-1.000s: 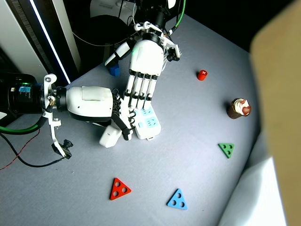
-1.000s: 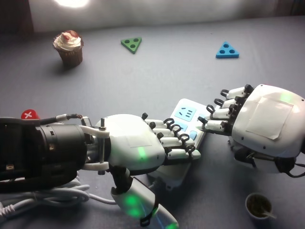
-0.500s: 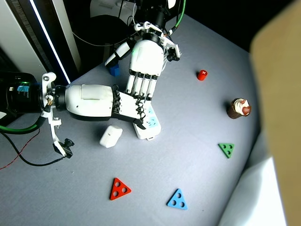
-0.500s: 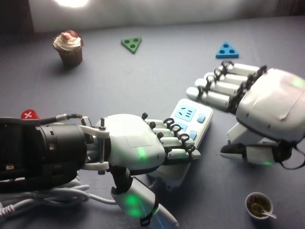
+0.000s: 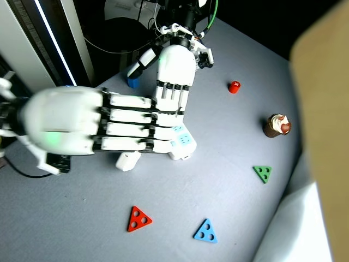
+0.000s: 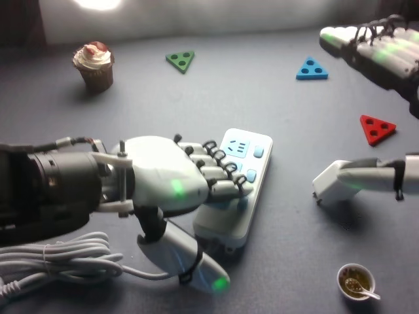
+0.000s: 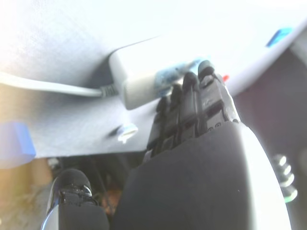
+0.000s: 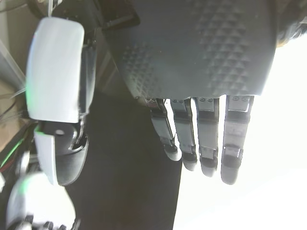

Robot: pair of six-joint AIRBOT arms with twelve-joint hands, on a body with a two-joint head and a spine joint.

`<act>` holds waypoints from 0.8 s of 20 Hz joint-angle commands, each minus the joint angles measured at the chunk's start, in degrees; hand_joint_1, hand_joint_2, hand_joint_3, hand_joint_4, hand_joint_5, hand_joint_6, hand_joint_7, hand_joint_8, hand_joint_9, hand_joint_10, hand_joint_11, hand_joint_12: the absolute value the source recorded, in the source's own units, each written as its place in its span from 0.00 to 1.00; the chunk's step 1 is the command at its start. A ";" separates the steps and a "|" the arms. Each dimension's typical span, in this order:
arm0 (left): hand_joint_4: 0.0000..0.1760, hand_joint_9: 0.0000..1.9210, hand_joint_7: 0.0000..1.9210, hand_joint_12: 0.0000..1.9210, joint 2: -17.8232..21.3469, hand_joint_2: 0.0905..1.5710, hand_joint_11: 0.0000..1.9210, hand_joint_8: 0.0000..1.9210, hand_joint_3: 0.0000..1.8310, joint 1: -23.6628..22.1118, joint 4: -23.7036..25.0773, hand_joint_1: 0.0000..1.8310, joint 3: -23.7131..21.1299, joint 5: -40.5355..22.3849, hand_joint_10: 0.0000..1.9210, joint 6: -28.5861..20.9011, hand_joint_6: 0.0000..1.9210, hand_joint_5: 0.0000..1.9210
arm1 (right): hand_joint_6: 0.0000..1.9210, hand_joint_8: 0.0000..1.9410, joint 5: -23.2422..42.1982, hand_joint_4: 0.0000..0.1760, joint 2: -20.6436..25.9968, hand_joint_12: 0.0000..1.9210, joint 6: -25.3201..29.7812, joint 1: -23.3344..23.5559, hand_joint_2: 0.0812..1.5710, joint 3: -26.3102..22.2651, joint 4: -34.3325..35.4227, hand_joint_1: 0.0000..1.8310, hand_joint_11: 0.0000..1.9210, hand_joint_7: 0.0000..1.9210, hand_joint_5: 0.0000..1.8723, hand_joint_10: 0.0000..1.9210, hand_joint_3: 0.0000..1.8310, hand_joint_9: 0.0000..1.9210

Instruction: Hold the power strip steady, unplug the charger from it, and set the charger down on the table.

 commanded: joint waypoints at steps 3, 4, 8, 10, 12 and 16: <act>0.00 0.01 0.02 0.01 1.05 0.57 0.01 0.00 0.00 -2.66 -0.43 0.00 -0.31 -3.36 0.00 -0.95 0.00 0.00 | 0.01 0.01 7.38 0.00 4.20 0.17 0.65 -2.79 0.58 -1.87 0.35 0.26 0.04 0.04 0.01 0.01 0.00 0.07; 0.00 0.01 0.02 0.01 1.44 0.57 0.02 0.00 0.00 -3.46 -0.43 0.00 -0.45 -3.12 0.00 -1.40 0.00 0.01 | 0.00 0.00 6.95 0.00 5.71 0.17 1.41 -4.37 0.59 -2.55 0.35 0.22 0.03 0.03 0.00 0.00 0.00 0.06; 0.00 0.02 0.03 0.01 2.77 0.57 0.02 0.00 0.00 -6.08 -0.43 0.00 -1.33 -2.23 0.00 -2.80 0.00 0.01 | 0.00 0.00 6.97 0.00 8.90 0.16 2.35 -7.70 0.61 -3.84 1.51 0.17 0.02 0.03 0.00 0.00 0.01 0.05; 0.00 0.02 0.03 0.01 3.58 0.57 0.03 0.00 0.00 -7.85 -0.45 0.00 -1.94 -1.62 0.00 -3.53 0.00 0.01 | 0.00 0.01 7.03 0.00 10.25 0.16 2.33 -8.82 0.61 -4.97 1.65 0.18 0.03 0.04 0.01 0.01 0.00 0.06; 0.00 0.02 0.02 0.01 4.16 0.57 0.02 0.00 0.00 -9.19 -0.45 0.00 -2.45 -1.19 0.00 -4.23 0.00 0.01 | 0.00 0.01 7.03 0.00 10.25 0.16 2.18 -9.28 0.61 -5.24 0.87 0.17 0.03 0.05 0.01 0.01 0.00 0.06; 0.00 0.02 0.02 0.01 5.04 0.57 0.02 0.00 0.00 -11.62 -0.48 0.00 -3.36 -0.88 0.00 -6.34 0.00 0.01 | 0.01 0.01 4.55 0.00 8.78 0.14 1.12 -9.29 0.62 -4.57 1.21 0.15 0.03 0.05 0.02 0.00 0.00 0.06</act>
